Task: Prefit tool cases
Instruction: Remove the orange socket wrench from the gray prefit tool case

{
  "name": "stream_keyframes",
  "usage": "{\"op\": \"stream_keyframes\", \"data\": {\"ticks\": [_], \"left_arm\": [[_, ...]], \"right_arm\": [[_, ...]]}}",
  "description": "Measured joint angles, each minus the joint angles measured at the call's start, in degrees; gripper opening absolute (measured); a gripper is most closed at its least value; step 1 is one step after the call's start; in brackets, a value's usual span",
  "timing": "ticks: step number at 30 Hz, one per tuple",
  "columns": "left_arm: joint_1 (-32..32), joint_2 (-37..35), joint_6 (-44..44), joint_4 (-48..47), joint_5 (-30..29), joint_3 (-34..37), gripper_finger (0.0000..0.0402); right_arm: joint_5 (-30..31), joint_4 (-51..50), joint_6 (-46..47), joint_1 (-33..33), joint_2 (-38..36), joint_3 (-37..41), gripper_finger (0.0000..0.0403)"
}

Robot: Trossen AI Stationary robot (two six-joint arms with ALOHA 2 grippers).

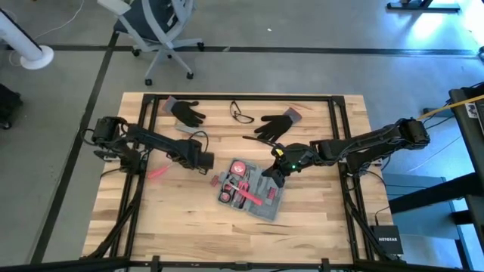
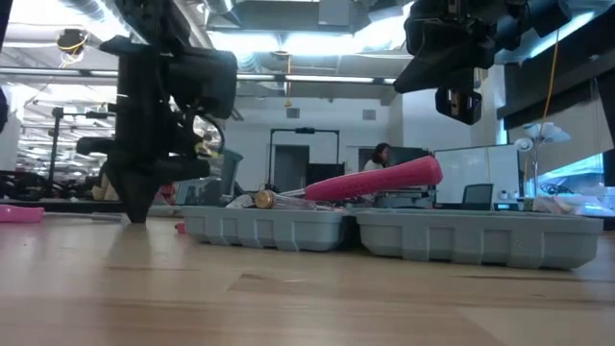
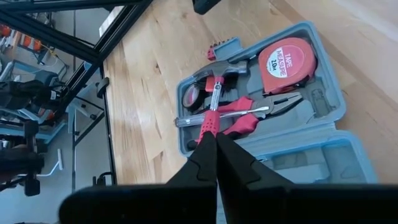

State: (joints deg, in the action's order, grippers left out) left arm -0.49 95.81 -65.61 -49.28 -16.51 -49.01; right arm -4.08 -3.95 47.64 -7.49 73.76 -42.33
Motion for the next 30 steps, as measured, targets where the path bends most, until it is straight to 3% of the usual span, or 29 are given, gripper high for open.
{"op": "stream_keyframes", "data": {"ticks": [9, 16, 19, 24, 27, 30], "left_arm": [[3.1, 0.0, 10.5, -0.5, 2.9, 0.5, 0.0000], [-3.7, -0.1, 10.5, 7.8, 7.5, -0.5, 0.0000], [-6.4, 0.0, 10.3, 8.3, 12.1, -1.4, 0.0000], [-7.8, 0.1, 11.7, 1.2, 23.3, -1.3, 0.0000], [-7.5, 0.2, 13.2, -4.4, 23.2, -1.3, 0.0000], [-6.2, 0.2, 12.7, -10.2, 18.9, -1.2, 0.0000]], "right_arm": [[0.5, 0.0, 0.1, 0.0, 0.0, 0.0, 0.0001], [1.9, 0.0, -0.1, 0.0, 0.0, 0.0, 0.0001], [2.6, 0.0, -0.1, 0.0, 0.0, 0.0, 0.0001], [3.1, 0.0, -0.1, 0.0, 0.0, 0.0, 0.0001], [3.5, 0.0, -0.1, 0.0, 0.2, 0.0, 0.0001], [3.6, 0.2, -0.1, 0.0, 0.4, 0.0, 0.0001]]}}
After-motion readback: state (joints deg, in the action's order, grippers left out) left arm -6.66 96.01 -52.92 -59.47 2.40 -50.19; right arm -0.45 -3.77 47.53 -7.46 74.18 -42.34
